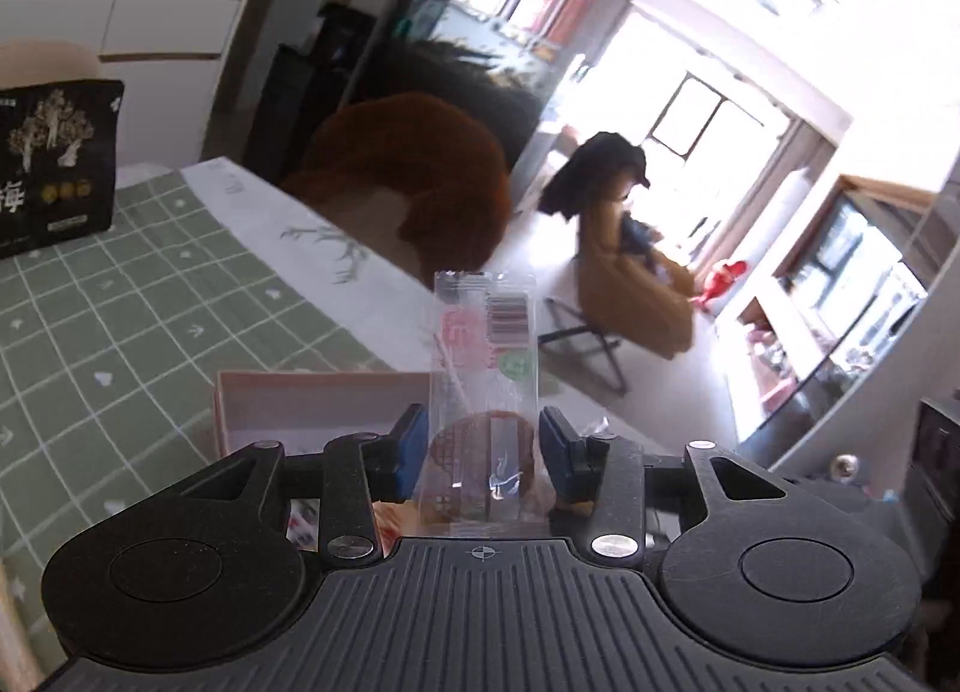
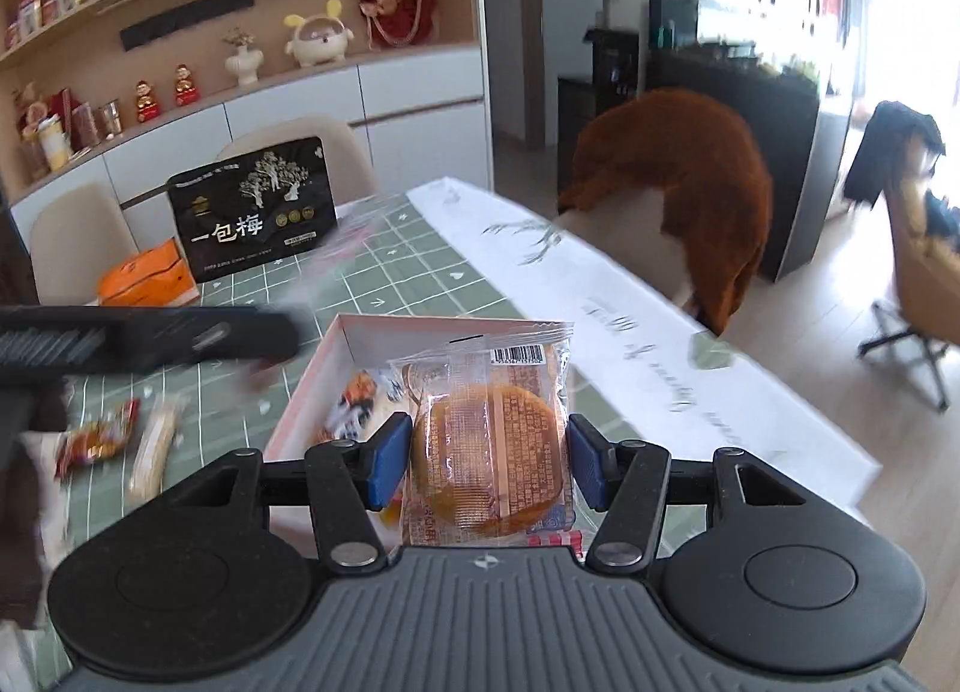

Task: Organize snacks
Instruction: 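Carry the strip packet into the pink box with the left gripper while the right gripper releases the cake there, then grasp the red snack bag with the yellow label with the right gripper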

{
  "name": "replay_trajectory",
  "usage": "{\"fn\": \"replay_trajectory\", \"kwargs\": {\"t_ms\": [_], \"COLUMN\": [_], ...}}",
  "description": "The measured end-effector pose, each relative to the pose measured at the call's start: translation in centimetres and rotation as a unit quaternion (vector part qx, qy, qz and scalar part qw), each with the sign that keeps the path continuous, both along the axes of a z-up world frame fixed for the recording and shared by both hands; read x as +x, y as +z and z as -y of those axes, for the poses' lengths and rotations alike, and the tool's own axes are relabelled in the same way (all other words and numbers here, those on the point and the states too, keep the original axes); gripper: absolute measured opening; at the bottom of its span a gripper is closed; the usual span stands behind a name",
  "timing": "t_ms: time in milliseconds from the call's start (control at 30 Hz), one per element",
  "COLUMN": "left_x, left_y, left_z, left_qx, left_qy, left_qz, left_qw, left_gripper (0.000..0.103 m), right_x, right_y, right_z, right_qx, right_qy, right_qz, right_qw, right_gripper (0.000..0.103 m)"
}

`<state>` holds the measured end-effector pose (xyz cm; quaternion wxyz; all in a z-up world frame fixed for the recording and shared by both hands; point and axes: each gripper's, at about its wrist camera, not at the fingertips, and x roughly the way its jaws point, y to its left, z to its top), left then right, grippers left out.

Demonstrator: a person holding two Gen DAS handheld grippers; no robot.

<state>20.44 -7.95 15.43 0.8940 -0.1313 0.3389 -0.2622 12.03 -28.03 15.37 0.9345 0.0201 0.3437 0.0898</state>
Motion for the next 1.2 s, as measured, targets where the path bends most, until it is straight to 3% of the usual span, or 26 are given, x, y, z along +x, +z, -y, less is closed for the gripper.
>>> {"fn": "replay_trajectory", "kwargs": {"t_ms": [67, 167, 267, 333, 400, 500, 600, 667, 733, 900, 967, 1200], "left_x": [1.1, 0.9, -0.4, -1.7, -2.2, -2.6, -3.2, -3.7, -3.6, -3.7, -4.1, -8.4], "left_y": [-1.1, -2.5, -3.8, -4.3, -4.8, -6.0, -8.1, -9.6, -10.8, -10.3, -10.5, -10.3], "left_z": [-0.2, -2.2, -5.2, -8.3, -12.6, -20.0, -26.8, -29.4, -29.9, -25.9, -24.3, -21.2], "left_qx": [0.027, 0.028, 0.064, 0.100, 0.118, 0.132, 0.121, 0.103, 0.098, 0.113, 0.111, 0.029], "left_qy": [0.011, 0.011, 0.011, 0.039, 0.099, 0.226, 0.344, 0.383, 0.394, 0.326, 0.307, 0.257], "left_qz": [0.008, -0.008, -0.021, -0.022, -0.029, -0.059, -0.104, -0.138, -0.166, -0.138, -0.140, -0.167], "left_qw": [0.9995, 0.9995, 0.9977, 0.9940, 0.9876, 0.9635, 0.9254, 0.9075, 0.8989, 0.9283, 0.9347, 0.9514], "left_gripper": [0.045, 0.045, 0.045, 0.045, 0.045, 0.044, 0.044, 0.044, 0.044, 0.043, 0.043, 0.041], "right_x": [2.3, 4.5, 4.6, 4.0, 3.3, 1.8, 0.6, -0.2, -1.0, -2.5, -3.0, -4.6], "right_y": [-1.4, -3.8, -5.2, -5.8, -6.3, -6.7, -7.1, -7.3, -6.9, -6.5, -6.6, -5.6], "right_z": [-0.8, -2.0, -2.4, -2.7, -2.7, -2.2, -1.8, -1.7, -1.9, -1.9, -1.9, -4.5], "right_qx": [0.015, -0.019, -0.022, -0.026, -0.029, -0.027, -0.012, -0.002, -0.010, -0.002, -0.003, 0.008], "right_qy": [0.010, 0.001, -0.002, 0.001, 0.002, -0.002, -0.005, -0.007, -0.011, -0.014, -0.018, 0.011], "right_qz": [-0.009, -0.033, -0.049, -0.055, -0.056, -0.055, -0.062, -0.065, -0.053, -0.053, -0.054, -0.053], "right_qw": [1.000, 0.999, 0.999, 0.998, 0.998, 0.998, 0.998, 0.998, 0.998, 0.998, 0.998, 0.998], "right_gripper": [0.058, 0.070, 0.071, 0.071, 0.072, 0.072, 0.072, 0.073, 0.074, 0.075, 0.075, 0.075]}}
